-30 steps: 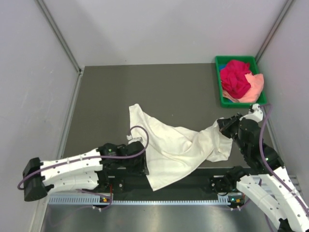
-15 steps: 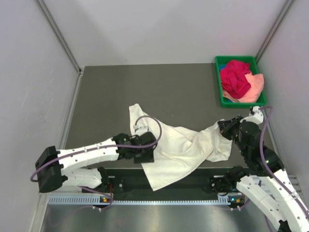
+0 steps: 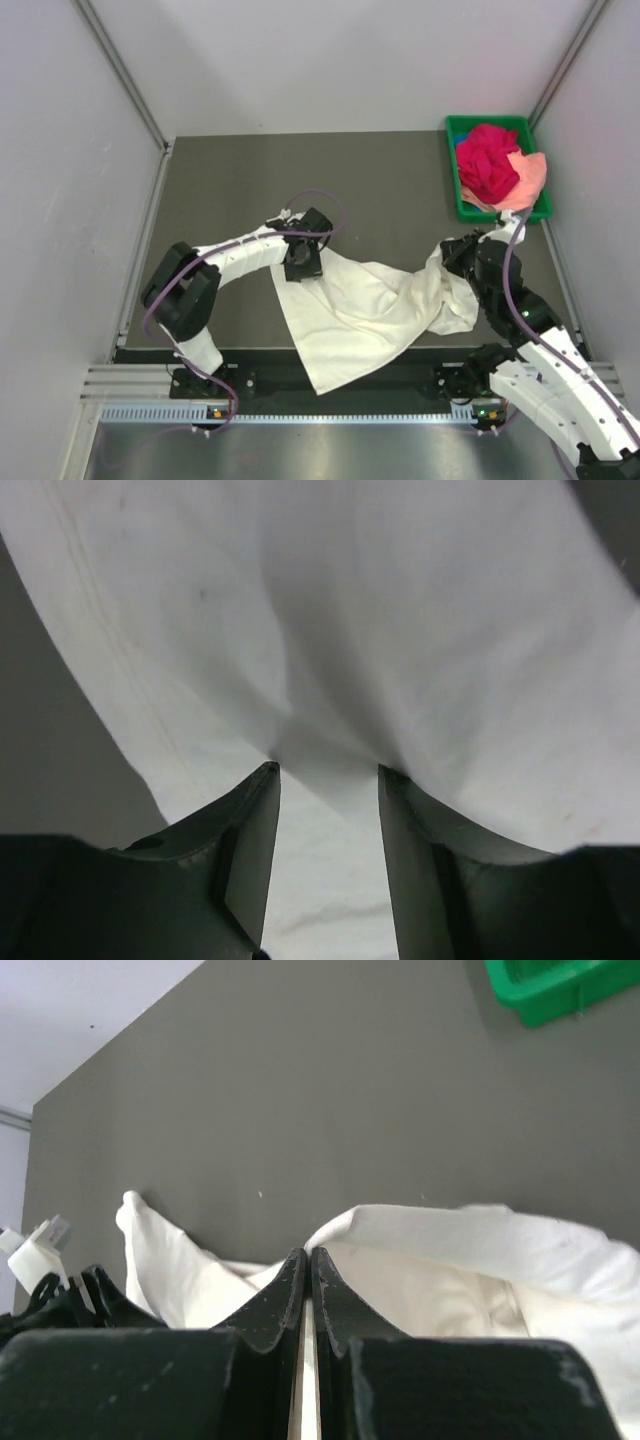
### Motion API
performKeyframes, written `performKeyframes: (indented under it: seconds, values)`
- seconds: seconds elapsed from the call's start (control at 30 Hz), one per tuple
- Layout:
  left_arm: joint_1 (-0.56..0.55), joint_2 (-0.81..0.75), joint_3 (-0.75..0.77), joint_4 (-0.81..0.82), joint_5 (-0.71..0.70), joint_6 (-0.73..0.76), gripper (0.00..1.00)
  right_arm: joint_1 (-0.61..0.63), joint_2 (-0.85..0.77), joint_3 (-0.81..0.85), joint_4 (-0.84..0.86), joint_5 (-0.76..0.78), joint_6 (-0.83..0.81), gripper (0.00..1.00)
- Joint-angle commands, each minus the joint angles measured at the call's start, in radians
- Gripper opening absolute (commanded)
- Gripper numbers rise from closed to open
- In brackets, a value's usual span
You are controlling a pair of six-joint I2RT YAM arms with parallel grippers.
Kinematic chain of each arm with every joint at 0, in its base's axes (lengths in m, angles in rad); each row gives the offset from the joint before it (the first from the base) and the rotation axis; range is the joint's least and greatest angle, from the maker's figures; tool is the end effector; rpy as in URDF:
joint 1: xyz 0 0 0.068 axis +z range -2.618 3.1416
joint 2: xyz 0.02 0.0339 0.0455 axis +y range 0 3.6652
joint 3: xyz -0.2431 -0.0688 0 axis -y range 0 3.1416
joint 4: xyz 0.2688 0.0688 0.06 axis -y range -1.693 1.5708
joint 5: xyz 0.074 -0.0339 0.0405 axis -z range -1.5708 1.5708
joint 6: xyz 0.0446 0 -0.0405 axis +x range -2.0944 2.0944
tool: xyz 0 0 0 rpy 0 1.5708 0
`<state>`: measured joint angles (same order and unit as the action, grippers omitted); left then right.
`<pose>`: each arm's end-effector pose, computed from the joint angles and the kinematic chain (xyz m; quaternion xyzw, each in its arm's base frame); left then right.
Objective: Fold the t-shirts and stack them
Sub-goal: Flatten the tshirt out
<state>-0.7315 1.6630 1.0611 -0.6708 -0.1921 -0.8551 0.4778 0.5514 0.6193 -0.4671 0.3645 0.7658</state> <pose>0.2531 -0.2158 0.1402 -0.0750 0.9816 -0.0388 0.1713 0.1704 0.0703 0.2740 0.2168 0.7966 0.1940 0.5299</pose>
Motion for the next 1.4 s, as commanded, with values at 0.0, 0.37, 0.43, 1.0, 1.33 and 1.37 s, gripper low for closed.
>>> performKeyframes:
  seconds: [0.0,0.37,0.43,1.0,1.33,1.37]
  values:
    - [0.079,0.076,0.106,0.057,-0.001,0.076,0.49,0.007,0.082,0.007,0.227,0.039,-0.065,0.00]
    - [0.296,0.498,0.551,0.047,0.069,0.146,0.50,-0.007,0.513,0.235,0.519,0.090,-0.258,0.00]
    - [0.305,0.582,0.666,0.037,0.071,0.159,0.50,-0.018,0.567,0.293,0.516,0.088,-0.266,0.00]
    - [0.350,0.029,0.393,-0.063,0.049,0.246,0.51,-0.070,0.465,0.298,0.274,-0.107,-0.123,0.00]
    - [0.342,-0.330,-0.153,-0.001,0.178,0.120,0.47,-0.067,0.309,0.137,0.269,-0.180,-0.063,0.00]
    - [0.339,-0.325,-0.192,0.041,0.193,0.104,0.47,-0.067,0.305,0.131,0.260,-0.177,-0.063,0.00]
